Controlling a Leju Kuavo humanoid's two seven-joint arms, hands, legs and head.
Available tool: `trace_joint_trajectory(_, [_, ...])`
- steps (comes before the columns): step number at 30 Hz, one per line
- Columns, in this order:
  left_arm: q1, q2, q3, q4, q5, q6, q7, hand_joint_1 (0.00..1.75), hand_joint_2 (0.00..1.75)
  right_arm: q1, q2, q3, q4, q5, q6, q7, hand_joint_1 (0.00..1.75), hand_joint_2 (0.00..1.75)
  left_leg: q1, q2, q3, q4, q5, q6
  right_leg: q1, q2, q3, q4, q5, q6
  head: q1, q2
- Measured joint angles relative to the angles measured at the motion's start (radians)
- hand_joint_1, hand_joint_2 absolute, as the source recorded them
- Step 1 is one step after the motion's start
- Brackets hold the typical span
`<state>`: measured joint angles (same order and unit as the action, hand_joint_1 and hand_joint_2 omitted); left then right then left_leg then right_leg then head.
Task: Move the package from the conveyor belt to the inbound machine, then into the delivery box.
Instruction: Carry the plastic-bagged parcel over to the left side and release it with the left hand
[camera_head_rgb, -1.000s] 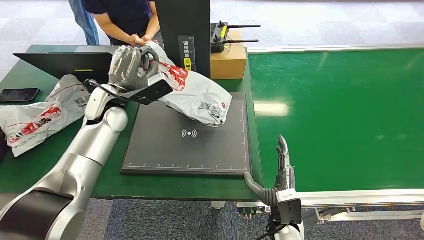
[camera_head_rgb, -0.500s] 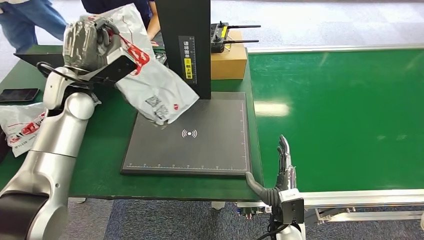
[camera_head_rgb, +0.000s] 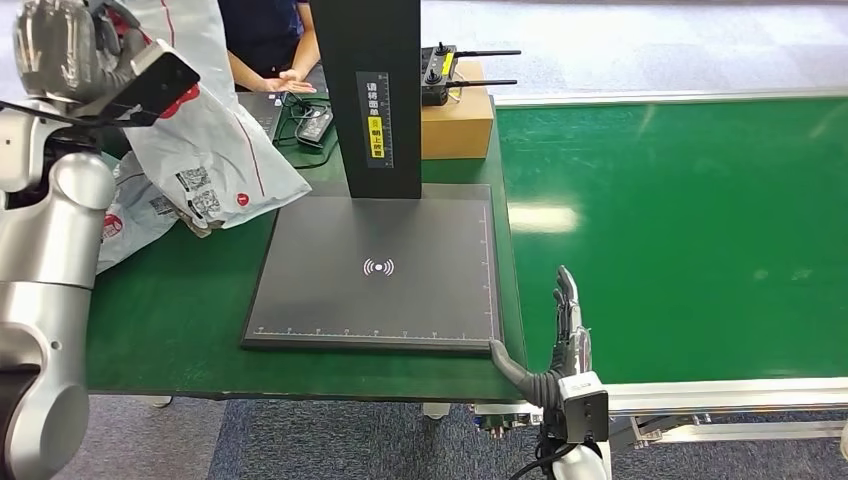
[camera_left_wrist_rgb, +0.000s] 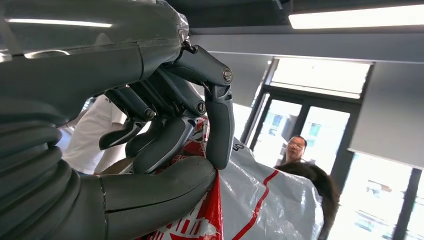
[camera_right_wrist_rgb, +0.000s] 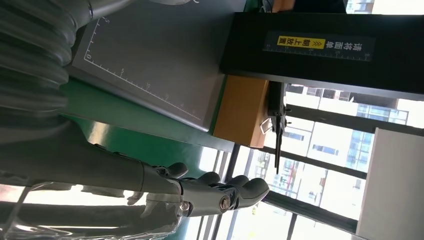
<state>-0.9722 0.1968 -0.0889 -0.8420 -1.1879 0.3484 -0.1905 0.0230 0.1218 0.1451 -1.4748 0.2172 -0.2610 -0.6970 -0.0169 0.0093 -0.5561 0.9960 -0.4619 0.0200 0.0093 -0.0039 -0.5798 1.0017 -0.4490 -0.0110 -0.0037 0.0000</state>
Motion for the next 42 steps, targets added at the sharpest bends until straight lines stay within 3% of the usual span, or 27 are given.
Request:
trace_joint_trajectory(12, [-0.1, 0.072, 0.07, 0.184, -0.086, 0.013, 0.092, 1.75, 1.75, -0.012, 0.011, -0.002, 0.014, 0.01, 0.012, 0.0, 0.0, 1.75, 0.0, 0.0, 0.0, 0.0, 0.0, 0.0, 0.0, 0.0, 0.0, 0.0, 0.0, 0.0, 0.0, 0.0])
trace_joint_trajectory(29, [-0.214, 0.121, 0.115, 0.356, -0.204, 0.024, 0.283, 1.75, 1.75, -0.017, 0.021, -0.005, 0.023, 0.029, 0.028, 0.0, 0.0, 1.75, 0.0, 0.0, -0.001, 0.0, 0.0, 0.0, 0.0, 0.0, 0.0, 0.0, 0.0, 0.0, 0.0, 0.0])
trace_joint_trajectory(42, [-0.227, 0.133, 0.12, 0.398, -0.21, 0.026, 0.296, 1.75, 1.75, -0.017, 0.027, -0.009, 0.023, 0.033, 0.028, 0.0, 0.0, 1.75, 0.0, 0.0, -0.001, 0.0, 0.0, 0.0, 0.0, 0.0, 0.0, 0.0, 0.0, 0.0, 0.0, 0.0])
